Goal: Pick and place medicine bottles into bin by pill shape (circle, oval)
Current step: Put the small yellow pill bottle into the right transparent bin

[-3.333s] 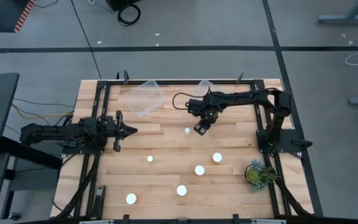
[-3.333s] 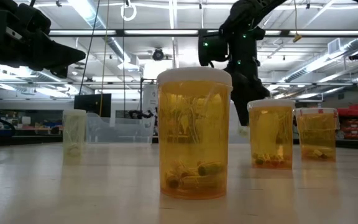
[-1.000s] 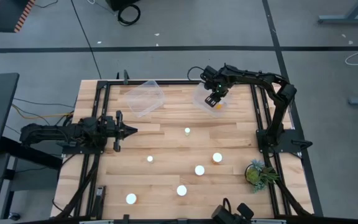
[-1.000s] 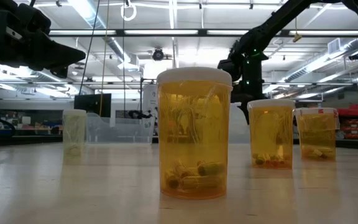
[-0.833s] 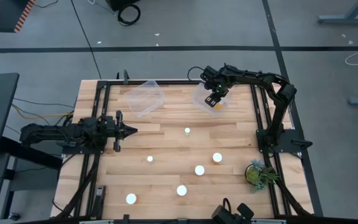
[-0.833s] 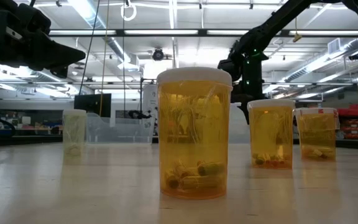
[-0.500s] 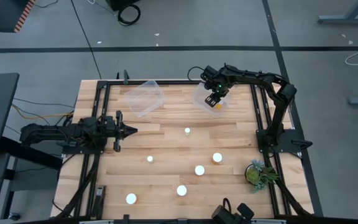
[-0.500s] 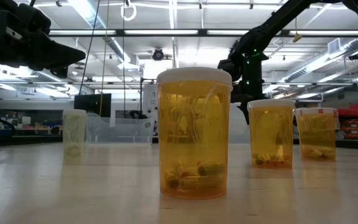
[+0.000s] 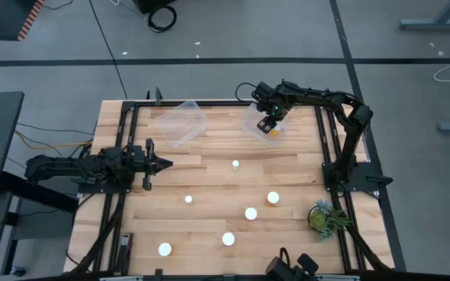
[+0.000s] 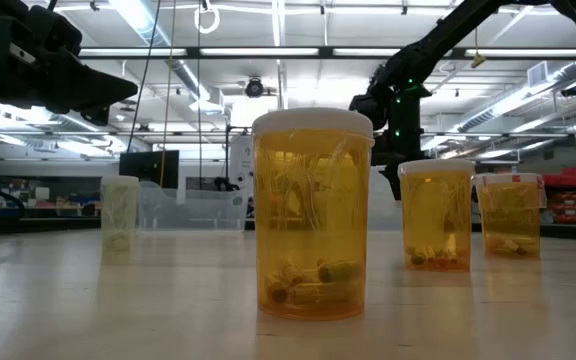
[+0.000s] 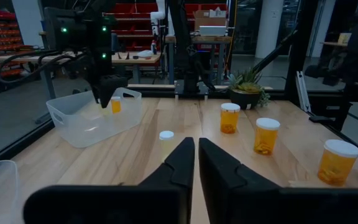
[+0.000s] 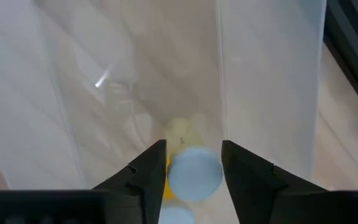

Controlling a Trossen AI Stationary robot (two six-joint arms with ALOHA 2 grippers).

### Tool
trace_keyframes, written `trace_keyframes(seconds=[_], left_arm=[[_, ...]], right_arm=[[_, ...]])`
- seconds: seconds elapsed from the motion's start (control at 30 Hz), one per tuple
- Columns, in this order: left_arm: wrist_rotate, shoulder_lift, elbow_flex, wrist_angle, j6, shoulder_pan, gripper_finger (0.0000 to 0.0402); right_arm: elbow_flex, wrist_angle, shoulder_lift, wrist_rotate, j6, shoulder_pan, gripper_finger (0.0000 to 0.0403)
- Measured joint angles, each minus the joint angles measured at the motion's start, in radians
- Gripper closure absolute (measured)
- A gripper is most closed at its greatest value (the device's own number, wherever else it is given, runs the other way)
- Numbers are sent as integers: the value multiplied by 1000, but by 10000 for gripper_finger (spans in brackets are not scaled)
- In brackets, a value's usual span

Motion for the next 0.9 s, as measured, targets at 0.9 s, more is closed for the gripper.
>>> trace_keyframes(seconds=[0.9], left_arm=[[0, 0, 0, 0, 0, 0, 366]], right_arm=[[203, 77, 0, -80, 39, 254, 186]])
